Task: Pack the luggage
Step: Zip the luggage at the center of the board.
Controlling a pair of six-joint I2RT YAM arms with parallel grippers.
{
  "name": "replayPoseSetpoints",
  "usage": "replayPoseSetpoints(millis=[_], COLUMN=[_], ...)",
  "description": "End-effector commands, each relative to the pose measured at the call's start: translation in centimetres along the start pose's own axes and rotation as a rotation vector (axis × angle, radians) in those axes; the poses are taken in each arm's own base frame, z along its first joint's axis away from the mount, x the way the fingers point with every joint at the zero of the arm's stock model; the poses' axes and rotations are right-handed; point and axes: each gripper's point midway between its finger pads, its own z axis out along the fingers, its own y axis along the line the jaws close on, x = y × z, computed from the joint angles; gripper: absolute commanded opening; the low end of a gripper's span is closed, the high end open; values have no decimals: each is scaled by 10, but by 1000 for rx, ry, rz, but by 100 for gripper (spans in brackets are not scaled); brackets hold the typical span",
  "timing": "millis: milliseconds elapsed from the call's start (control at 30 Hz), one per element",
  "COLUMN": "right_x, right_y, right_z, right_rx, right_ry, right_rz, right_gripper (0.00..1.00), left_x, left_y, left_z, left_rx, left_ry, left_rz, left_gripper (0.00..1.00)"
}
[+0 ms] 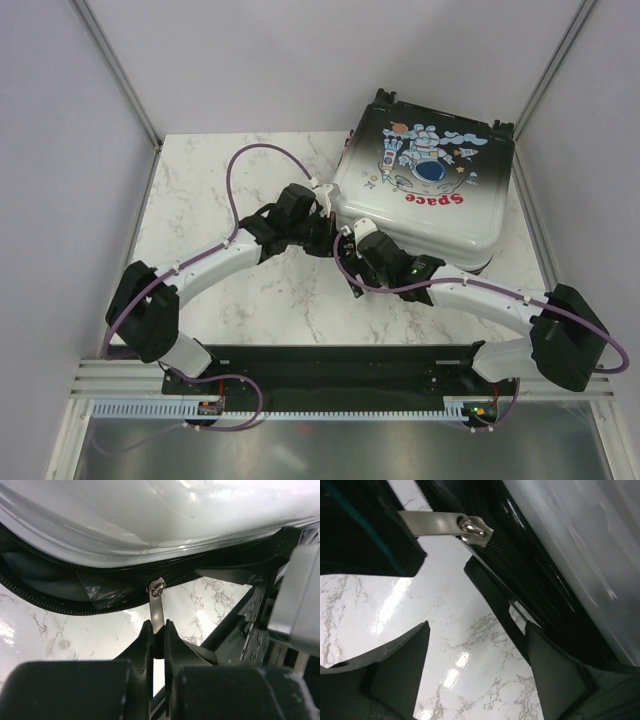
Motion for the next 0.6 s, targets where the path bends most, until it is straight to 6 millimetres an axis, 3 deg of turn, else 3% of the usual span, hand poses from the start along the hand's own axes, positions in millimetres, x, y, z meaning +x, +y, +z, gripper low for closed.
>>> replayPoseSetpoints(millis=[0, 33, 67, 167, 233, 367, 400, 567], right_x=[44, 46, 48, 53, 55, 61, 62, 72], right_y=[-46, -47, -47, -45, -45, -50, -51, -52], right_z=[17, 18, 18, 20, 22, 24, 23, 21], right_rx=[207, 210, 213, 212, 213, 259, 267, 281], right_ry=[145, 149, 153, 172, 184, 207, 213, 245], right_rz=[14, 19, 23, 36, 38, 59, 64, 99], right_gripper=[83, 76, 62, 44, 39, 4, 0, 0], left_x=[-12, -13, -13, -14, -13, -14, -13, -11], left_y=[-37, -37, -37, -38, -37, -27, -24, -7], left_z=[-40, -40, -40, -42, -43, -47, -48, -60], left_rx=[123, 124, 127, 127, 126, 77, 66, -7], left_ry=[-41, -43, -44, -49, -50, -74, -77, -120], left_rz=[56, 58, 61, 66, 71, 69, 64, 57], left_gripper=[2, 2, 2, 2, 2, 2, 2, 2])
